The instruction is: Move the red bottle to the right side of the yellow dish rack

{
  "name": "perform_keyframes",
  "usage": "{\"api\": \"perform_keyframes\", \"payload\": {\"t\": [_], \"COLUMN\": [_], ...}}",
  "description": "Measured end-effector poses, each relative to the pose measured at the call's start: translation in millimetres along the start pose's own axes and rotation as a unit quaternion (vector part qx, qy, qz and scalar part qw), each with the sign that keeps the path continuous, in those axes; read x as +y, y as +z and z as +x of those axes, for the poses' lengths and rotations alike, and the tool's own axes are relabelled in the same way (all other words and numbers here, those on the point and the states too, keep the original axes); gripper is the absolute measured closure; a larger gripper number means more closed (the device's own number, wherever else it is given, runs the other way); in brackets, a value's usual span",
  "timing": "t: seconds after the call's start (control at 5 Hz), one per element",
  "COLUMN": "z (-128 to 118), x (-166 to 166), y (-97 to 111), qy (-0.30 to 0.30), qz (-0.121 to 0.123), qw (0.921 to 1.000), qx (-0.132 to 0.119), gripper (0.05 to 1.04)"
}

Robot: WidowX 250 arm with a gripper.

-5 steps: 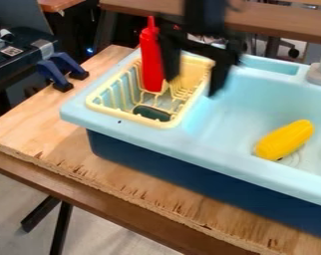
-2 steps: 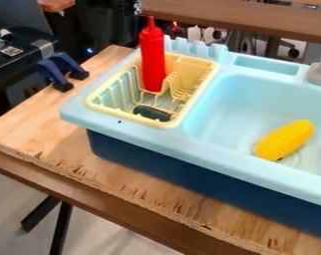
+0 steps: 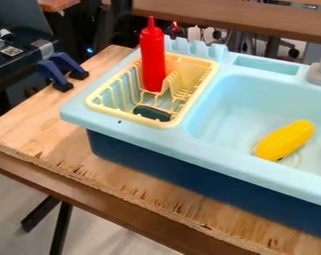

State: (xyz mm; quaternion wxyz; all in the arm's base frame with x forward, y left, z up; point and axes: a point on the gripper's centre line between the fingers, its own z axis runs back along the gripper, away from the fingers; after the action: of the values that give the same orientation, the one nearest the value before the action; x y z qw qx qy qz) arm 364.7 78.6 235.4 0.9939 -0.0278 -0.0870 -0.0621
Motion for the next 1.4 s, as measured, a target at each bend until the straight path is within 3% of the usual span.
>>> {"api": "perform_keyframes", "payload": {"t": [0.2,0.4,0.6,1.4], "z": [12,19,26,38], "x": [-3,-7,-12,-25], "y": [7,4,-8,-34], "qy": [-0.001,0.005,0.011,0.003], "qz": [-0.002,-0.006,-0.015,-0.009], "qw": [0.9999,0.9999,0.9998,0.9999], "qx": [-0.015,-0.014,-0.002,0.011], "gripper": [0.077,0.077,0.077,0.077]}}
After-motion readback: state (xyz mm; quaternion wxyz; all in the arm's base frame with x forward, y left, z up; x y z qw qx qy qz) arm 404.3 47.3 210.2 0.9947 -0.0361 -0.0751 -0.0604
